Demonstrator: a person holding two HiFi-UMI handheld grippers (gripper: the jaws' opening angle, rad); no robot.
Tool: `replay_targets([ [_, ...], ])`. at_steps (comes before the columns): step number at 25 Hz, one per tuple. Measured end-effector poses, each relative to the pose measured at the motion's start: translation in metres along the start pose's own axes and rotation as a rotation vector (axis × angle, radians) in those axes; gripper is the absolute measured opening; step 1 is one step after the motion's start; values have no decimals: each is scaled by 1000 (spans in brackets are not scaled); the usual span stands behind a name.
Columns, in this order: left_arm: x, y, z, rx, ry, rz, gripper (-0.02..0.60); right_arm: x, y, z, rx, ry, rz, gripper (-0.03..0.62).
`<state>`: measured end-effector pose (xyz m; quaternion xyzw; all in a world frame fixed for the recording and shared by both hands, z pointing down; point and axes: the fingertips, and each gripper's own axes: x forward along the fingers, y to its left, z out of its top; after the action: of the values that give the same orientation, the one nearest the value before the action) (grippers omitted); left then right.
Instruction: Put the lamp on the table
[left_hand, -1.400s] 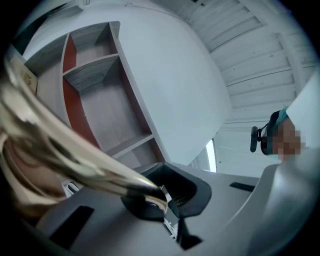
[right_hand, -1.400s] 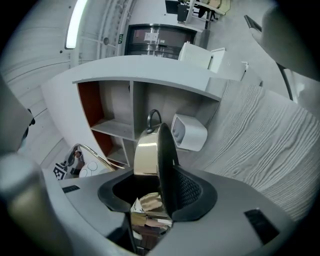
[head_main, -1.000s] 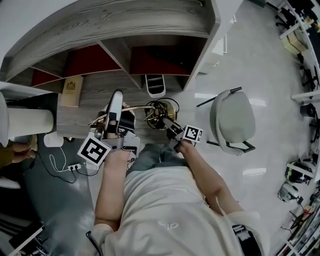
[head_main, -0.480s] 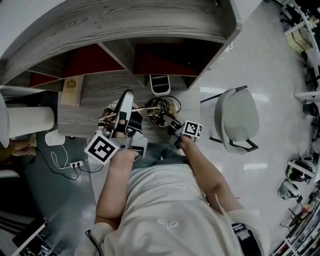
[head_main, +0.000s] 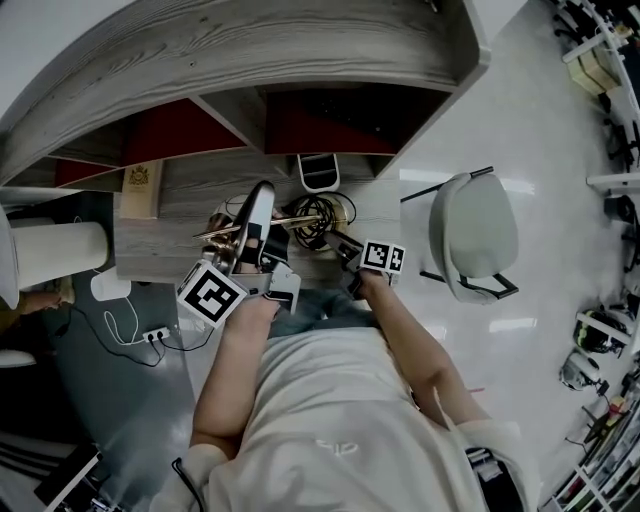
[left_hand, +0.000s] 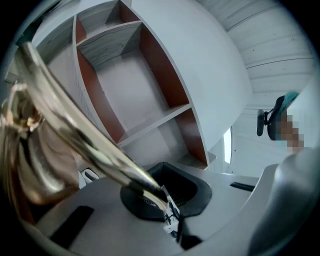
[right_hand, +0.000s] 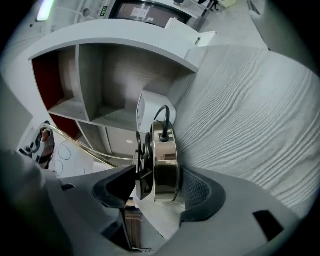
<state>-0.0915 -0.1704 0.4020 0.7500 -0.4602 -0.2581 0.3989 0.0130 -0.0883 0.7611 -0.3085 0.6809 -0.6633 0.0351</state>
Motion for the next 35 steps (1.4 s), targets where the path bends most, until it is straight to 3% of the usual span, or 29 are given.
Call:
replay_targets([
  [6,7,-3,0,9,16,-16,12,-21,1,2,-110,17,-104,286],
  [8,8,-4,-1,14,19,-19,12,-33,-4,4,-141,14,-158,236],
  [10,10,-5,-4,15,25,-21,12,-44,-9,8,-134,-8,-183,229],
  [14,16,-9,-13,3,44,-36,12,-70,-9,27,-89,-113,-178,208],
  [19,23,-17,-32,12,80,-61,14,-104,13,51,-126,-229,-165,187],
  [28,37,-32,-56,91,116,-73,14,-155,76,90,-275,-383,-105,173],
  [35,47,-43,-85,151,160,-77,14,-180,117,104,-404,-451,-111,160],
])
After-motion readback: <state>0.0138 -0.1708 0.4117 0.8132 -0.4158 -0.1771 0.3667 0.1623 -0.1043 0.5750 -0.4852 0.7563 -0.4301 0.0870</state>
